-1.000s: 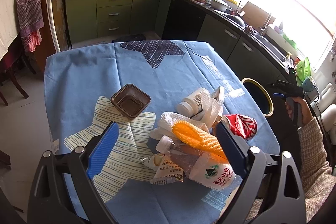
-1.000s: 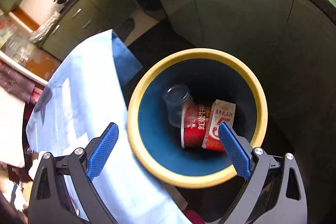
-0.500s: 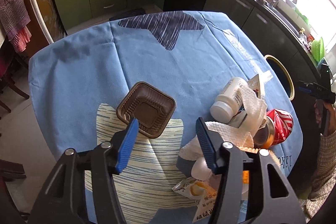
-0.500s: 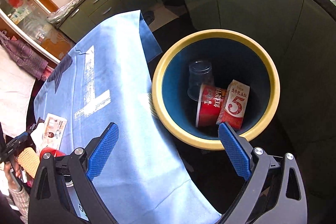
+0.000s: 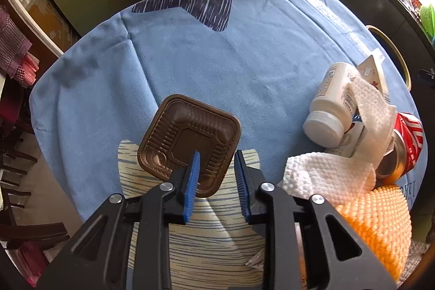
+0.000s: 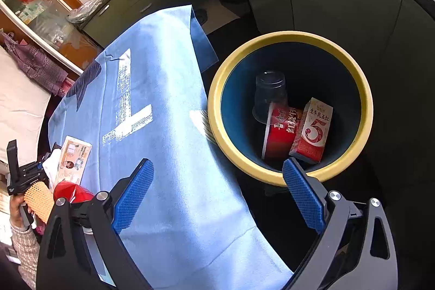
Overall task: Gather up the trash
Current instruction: 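Grasp the brown plastic tray by its rim with the left tool, then carry the brown tray over the bin and open the left tool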
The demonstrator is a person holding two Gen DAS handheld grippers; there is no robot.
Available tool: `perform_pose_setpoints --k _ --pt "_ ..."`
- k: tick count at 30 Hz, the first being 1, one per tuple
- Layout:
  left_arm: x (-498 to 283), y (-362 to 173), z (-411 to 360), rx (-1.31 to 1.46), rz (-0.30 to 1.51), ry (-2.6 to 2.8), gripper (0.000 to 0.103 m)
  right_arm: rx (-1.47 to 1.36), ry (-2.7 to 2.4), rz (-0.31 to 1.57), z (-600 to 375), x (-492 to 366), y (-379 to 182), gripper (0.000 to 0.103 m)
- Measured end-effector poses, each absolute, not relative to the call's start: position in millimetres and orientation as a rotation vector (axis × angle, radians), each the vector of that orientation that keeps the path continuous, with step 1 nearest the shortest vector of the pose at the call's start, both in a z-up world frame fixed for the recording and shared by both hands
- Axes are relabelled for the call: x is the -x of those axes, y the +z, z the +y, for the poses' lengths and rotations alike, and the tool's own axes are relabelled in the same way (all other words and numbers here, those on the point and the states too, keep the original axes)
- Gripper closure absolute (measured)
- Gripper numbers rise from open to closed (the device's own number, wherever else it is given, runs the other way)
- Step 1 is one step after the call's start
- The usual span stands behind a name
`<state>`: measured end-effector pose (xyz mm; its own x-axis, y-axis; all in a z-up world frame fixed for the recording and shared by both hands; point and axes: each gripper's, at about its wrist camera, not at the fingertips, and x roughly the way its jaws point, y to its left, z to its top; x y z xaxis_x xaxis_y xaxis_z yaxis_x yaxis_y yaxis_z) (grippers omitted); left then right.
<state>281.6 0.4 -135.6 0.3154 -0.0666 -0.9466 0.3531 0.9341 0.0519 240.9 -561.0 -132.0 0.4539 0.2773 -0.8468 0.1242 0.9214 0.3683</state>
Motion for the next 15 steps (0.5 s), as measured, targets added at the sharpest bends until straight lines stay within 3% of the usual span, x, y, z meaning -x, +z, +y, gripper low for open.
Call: perform_pose_setpoints --k 3,15 --pt "-282.3 -139.6 -1.1 -0.307 1.222 -0.264 0.097 -0.409 0.108 1.103 -559.2 -239.5 -131.4 0.009" --pt "-263.6 -72.5 -5.2 -0.296 1.084 -0.275 0.099 -0.430 0.162 1.054 -556.8 -220.1 -117.4 0.009"
